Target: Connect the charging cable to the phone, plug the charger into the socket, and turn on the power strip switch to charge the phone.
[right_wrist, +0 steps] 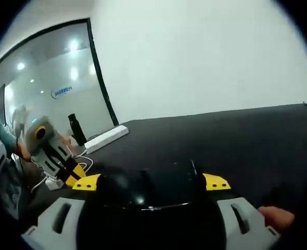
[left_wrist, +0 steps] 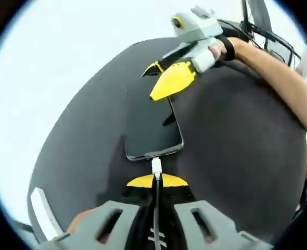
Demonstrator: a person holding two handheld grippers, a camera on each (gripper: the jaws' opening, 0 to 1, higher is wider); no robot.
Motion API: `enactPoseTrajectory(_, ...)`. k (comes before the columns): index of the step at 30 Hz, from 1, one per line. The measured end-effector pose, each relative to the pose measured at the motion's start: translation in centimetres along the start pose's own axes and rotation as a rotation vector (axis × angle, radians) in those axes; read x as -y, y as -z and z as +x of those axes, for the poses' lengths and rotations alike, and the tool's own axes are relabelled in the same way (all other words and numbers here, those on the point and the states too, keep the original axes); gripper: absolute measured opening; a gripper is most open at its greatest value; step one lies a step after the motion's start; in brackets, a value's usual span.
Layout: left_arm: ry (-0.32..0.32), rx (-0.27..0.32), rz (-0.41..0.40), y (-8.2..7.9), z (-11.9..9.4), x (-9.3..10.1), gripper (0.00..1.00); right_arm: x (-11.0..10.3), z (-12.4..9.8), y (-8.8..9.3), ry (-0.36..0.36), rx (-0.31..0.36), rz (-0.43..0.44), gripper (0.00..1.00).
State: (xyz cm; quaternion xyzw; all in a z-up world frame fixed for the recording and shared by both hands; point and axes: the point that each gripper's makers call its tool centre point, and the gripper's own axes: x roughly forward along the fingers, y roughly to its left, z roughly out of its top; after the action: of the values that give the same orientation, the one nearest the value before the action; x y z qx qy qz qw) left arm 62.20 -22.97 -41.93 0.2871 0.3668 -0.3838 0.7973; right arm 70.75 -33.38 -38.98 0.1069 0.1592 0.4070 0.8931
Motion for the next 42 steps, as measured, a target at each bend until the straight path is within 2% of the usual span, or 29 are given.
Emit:
enactPoseTrajectory(2,0.027,0.026,-0.068,0.1,0.0,-0.1,0.00,0.0,0.0,0.0,0.000,0.001,0.000,0.73)
enactPoseTrajectory(4,0.031,0.034,-0.082,0.1,0.0,-0.3,0.00,-0.5,0.1,0.1,0.001,0.005,0.008,0.74)
enactPoseTrajectory(5,0.030,0.033,-0.075,-0.1,0.1,-0.2,0.00,-0.6,0.1,0.2,0.003,0.006,0.005,0.74)
enactPoseTrajectory(7,0.011,0.012,-0.012,-0.3,0.1,-0.2,0.00,-0.4,0.2,0.1,0.006,0.011,0.010,0.75)
enactPoseTrajectory(11,0.010,-0.007,0.016,-0.5,0.4,-0.3,0.00,0.2,0.2,-0.2,0.011,0.015,0.006,0.77)
enactPoseTrajectory(14,0.062,-0.051,-0.034,-0.3,0.4,-0.3,0.00,0.4,0.1,-0.3,0.010,0.016,0.011,0.77)
enactPoseTrajectory(16,0.058,-0.085,-0.072,-0.1,0.6,-0.3,0.00,0.5,0.1,-0.5,0.009,0.021,0.033,0.77)
enactPoseTrajectory(17,0.052,-0.100,-0.065,-0.1,0.7,-0.2,0.00,0.5,0.1,-0.5,0.009,0.022,0.044,0.77)
enactPoseTrajectory(19,0.059,-0.162,-0.113,0.1,0.8,-0.2,0.00,1.5,0.0,-0.8,0.020,0.020,0.041,0.76)
enactPoseTrajectory(22,0.098,-0.246,-0.088,0.2,0.8,-0.2,0.00,1.1,0.1,-0.6,0.024,0.021,0.037,0.75)
enactPoseTrajectory(23,0.100,-0.240,-0.062,0.1,0.8,-0.2,0.00,1.1,0.0,-0.6,0.026,0.021,0.035,0.74)
enactPoseTrajectory(26,0.098,-0.177,-0.060,0.5,0.2,-0.3,0.01,1.1,-0.1,-0.3,0.024,0.010,0.018,0.66)
enactPoseTrajectory(29,0.121,-0.072,-0.121,0.4,0.2,-0.2,0.02,1.2,-0.1,-0.3,0.026,0.004,0.014,0.63)
enactPoseTrajectory(32,0.117,-0.056,-0.114,0.5,0.0,-0.2,0.02,1.5,-0.1,-0.3,0.031,0.002,-0.001,0.63)
enactPoseTrajectory(35,0.100,-0.066,-0.114,0.4,-0.1,0.0,0.04,2.0,-0.1,-0.5,0.033,0.001,-0.002,0.62)
enactPoseTrajectory(38,0.074,-0.076,-0.063,0.6,-0.2,-0.3,0.11,2.3,-0.2,-0.6,0.032,0.002,0.000,0.62)
enactPoseTrajectory(42,0.099,-0.072,-0.114,1.0,-0.4,0.0,0.11,1.9,-0.2,-0.5,0.032,0.001,-0.001,0.61)
